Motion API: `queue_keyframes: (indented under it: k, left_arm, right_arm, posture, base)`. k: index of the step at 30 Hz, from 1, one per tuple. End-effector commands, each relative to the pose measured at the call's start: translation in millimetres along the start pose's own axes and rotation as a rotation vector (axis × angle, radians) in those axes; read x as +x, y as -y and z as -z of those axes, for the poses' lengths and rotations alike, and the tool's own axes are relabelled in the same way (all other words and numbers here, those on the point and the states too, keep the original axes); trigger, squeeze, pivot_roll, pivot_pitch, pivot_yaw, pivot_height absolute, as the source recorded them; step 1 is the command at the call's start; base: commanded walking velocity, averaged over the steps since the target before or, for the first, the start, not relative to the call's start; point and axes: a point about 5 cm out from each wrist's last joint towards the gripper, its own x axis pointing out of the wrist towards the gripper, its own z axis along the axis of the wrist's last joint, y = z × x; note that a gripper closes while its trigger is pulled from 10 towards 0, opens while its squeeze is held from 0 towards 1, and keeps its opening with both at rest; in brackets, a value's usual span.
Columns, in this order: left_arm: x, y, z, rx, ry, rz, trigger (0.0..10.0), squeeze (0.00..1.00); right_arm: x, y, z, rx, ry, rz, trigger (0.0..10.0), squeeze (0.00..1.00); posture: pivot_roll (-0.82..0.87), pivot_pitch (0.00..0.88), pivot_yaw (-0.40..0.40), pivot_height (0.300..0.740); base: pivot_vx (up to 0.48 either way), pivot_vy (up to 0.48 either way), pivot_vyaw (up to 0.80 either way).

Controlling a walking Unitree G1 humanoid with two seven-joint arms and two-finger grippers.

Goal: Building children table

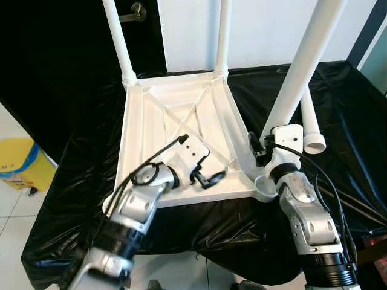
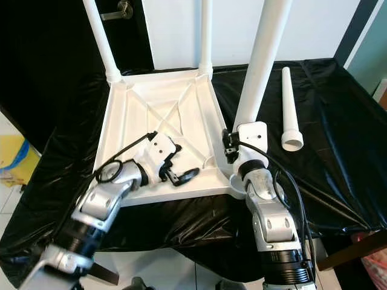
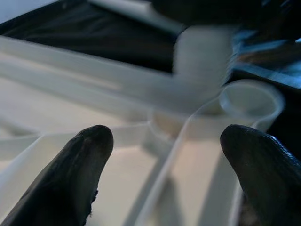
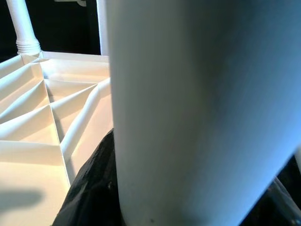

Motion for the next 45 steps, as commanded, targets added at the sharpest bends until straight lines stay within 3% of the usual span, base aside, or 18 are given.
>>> queue_keyframes:
  k: [1,2,5,10,18,21,23,36,45]
  left_arm:
    - [-3.0,9.9,-7.7,-0.036,0.057,0.055,10.0,0.0]
    - [-3.0,9.9,-7.7,-0.036,0.057,0.055,10.0,0.0]
    - [-11.7,31.4,-16.3,-0.103,0.13,0.23,10.0,0.0]
    - [-23.1,44.1,-17.5,-0.12,0.131,0.349,10.0,0.0]
    - [-25.7,47.3,-14.2,-0.12,0.109,0.369,10.0,0.0]
    - [-25.6,44.9,-11.4,-0.125,0.086,0.327,10.0,0.0]
    - [-25.5,44.4,-11.6,-0.127,0.084,0.32,10.0,0.0]
    - [-24.3,42.7,-12.7,-0.123,0.074,0.305,10.0,0.0]
    - [-22.9,41.5,-14.6,-0.11,0.076,0.291,10.0,0.0]
  right_arm:
    - [-0.8,0.4,-1.6,-0.003,0.004,0.004,10.0,0.0]
    - [-0.8,0.4,-1.6,-0.003,0.004,0.004,10.0,0.0]
    - [-5.2,1.3,2.4,-0.003,-0.012,0.014,10.0,0.0]
    - [-13.0,6.5,8.4,-0.015,-0.038,0.025,10.0,0.0]
    - [-20.3,9.5,10.8,-0.018,-0.049,0.028,10.0,0.0]
    - [-38.0,11.9,17.7,-0.011,-0.077,0.031,10.0,0.0]
    - [-40.8,11.7,19.0,-0.01,-0.082,0.03,10.0,0.0]
    - [-49.7,12.0,32.6,-0.022,-0.062,-0.049,10.0,0.0]
    - [-50.7,3.1,38.0,0.014,-0.013,-0.14,10.0,0.0]
  posture:
    - [-0.14,0.008,0.005,0.74]
    - [-0.14,0.008,0.005,0.74]
    - [-0.14,0.011,0.002,0.74]
    - [-0.14,0.022,-0.001,0.74]
    - [-0.15,0.034,-0.002,0.74]
    - [-0.15,0.041,-0.001,0.74]
    - [-0.15,0.041,-0.001,0.74]
    - [-0.16,0.046,0.007,0.74]
    - [-0.15,0.041,0.007,0.74]
  base:
    - [0.0,0.0,0.0]
    - [0.0,0.0,0.0]
    - [0.0,0.0,0.0]
    - [0.0,0.0,0.0]
    - [0.0,0.0,0.0]
    - [0.0,0.0,0.0]
    - [0.0,0.0,0.0]
    - [0.0,0.0,0.0]
    - [0.0,0.0,0.0]
